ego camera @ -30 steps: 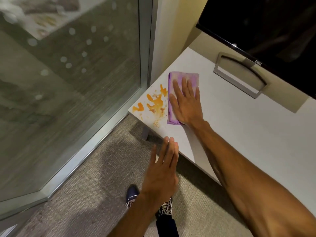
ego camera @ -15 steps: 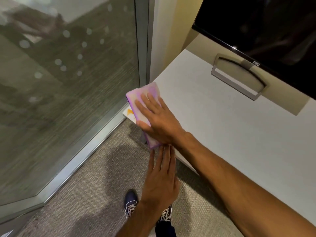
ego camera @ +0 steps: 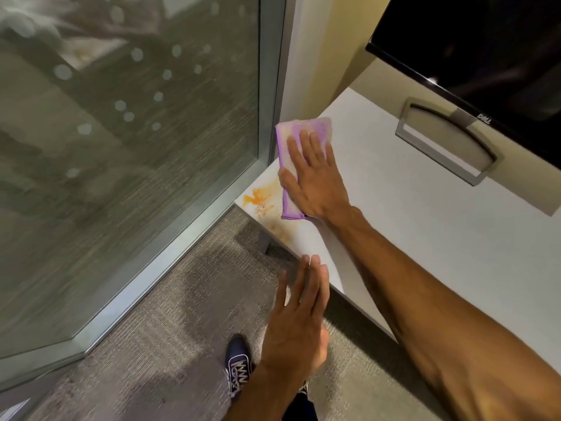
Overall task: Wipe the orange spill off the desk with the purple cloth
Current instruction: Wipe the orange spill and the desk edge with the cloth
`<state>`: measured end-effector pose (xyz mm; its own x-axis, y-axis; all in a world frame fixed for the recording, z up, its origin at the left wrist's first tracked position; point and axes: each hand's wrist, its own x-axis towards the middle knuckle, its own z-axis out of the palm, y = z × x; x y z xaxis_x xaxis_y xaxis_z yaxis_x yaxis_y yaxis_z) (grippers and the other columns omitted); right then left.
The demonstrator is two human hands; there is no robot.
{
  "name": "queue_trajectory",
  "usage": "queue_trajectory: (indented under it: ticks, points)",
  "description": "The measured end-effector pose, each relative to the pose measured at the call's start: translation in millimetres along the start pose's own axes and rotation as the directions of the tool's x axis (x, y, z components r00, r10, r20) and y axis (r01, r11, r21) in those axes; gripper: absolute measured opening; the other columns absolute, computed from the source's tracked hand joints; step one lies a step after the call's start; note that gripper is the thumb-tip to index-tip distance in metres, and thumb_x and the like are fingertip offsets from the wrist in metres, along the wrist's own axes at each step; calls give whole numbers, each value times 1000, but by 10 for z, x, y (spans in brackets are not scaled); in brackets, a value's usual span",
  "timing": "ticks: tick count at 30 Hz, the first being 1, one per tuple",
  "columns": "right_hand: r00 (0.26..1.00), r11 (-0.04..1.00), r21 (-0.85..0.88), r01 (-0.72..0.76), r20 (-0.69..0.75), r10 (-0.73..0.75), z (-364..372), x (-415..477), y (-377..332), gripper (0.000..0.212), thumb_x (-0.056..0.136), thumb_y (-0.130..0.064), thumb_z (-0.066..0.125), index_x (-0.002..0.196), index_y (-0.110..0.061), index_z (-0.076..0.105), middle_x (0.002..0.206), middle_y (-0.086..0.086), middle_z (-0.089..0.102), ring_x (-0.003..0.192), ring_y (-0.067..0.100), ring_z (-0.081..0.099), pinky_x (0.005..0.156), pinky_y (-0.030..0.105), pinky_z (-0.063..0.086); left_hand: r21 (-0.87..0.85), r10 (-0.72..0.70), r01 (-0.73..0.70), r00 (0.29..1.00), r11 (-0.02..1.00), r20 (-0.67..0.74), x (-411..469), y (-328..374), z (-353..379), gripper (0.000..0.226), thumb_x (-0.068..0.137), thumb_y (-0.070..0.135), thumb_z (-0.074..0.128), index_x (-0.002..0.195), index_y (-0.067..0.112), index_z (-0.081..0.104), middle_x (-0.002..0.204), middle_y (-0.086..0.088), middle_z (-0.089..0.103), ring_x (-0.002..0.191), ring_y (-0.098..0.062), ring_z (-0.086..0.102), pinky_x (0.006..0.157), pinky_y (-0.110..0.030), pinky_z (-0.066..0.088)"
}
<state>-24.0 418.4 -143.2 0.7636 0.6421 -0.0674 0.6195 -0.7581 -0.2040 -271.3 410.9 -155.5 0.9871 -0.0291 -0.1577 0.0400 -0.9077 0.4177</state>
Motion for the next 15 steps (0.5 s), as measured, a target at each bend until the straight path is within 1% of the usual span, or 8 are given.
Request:
queue_trajectory:
  ticks: [2, 4, 7, 9, 11, 12, 13, 15]
  points:
    - [999, 999, 1, 44, 11, -44, 16, -61, -193, 69, 104, -54, 19, 163, -18, 12, 171, 10, 3, 159, 29, -3, 129, 47, -3, -15, -27, 27, 1000, 1000, 4, 12, 22, 3, 116, 70, 24, 78, 157, 0, 5, 167, -16, -1, 154, -33, -4, 121, -53, 22]
    - [994, 995, 10, 95, 49, -95, 36, -135, -381, 69, 105, -53, 26, 163, -18, 13, 171, 12, 4, 159, 29, -2, 129, 50, 0, -7, -41, 41, 999, 999, 7, 25, 57, 8, 113, 65, 24, 80, 154, -3, 16, 164, -20, 13, 154, -36, 4, 120, -53, 25]
    - [979, 980, 20, 198, 48, -199, 101, -324, -572, 77, 99, -57, 40, 160, -11, 26, 169, 18, 16, 158, 35, 10, 127, 53, 8, 9, -20, 20, 1000, 1000, 6, 20, 60, 66, 92, 61, 26, 77, 142, 0, 44, 152, -22, 40, 148, -40, 27, 113, -58, 35]
    - [968, 969, 8, 248, 42, -248, 112, -429, -578, 76, 98, -55, 43, 157, -9, 31, 167, 20, 23, 156, 36, 16, 126, 53, 14, 11, -13, 13, 1000, 1000, -12, 8, 42, 117, 84, 61, 27, 76, 138, 3, 51, 147, -22, 48, 145, -41, 34, 112, -59, 37]
    - [964, 965, 3, 263, 26, -263, 87, -483, -515, 68, 101, -48, 40, 157, -10, 31, 167, 18, 23, 157, 34, 16, 127, 52, 16, 22, -14, 15, 999, 1000, -36, 4, 38, 148, 90, 61, 29, 79, 140, 2, 47, 148, -23, 47, 144, -40, 35, 112, -58, 37]
    - [966, 966, 8, 259, 17, -259, 70, -497, -469, 66, 103, -45, 39, 158, -11, 29, 168, 17, 21, 157, 33, 14, 128, 51, 14, 21, -22, 23, 999, 1000, -42, 7, 45, 144, 95, 61, 29, 80, 143, 1, 41, 151, -23, 43, 145, -40, 33, 114, -57, 35]
    - [969, 969, 14, 245, 14, -245, 53, -501, -411, 65, 105, -43, 38, 159, -11, 25, 169, 16, 18, 158, 32, 11, 128, 51, 12, 14, -32, 32, 998, 999, -48, 13, 53, 131, 99, 63, 28, 78, 147, 0, 34, 155, -22, 36, 148, -39, 27, 116, -56, 31]
    - [982, 982, 14, 190, 12, -190, 55, -472, -255, 66, 106, -41, 39, 162, -12, 16, 170, 16, 9, 158, 32, 4, 128, 52, 10, 0, -44, 44, 996, 999, -72, 33, 59, 87, 99, 71, 24, 66, 154, -2, 19, 163, -20, 20, 153, -36, 12, 119, -54, 27]
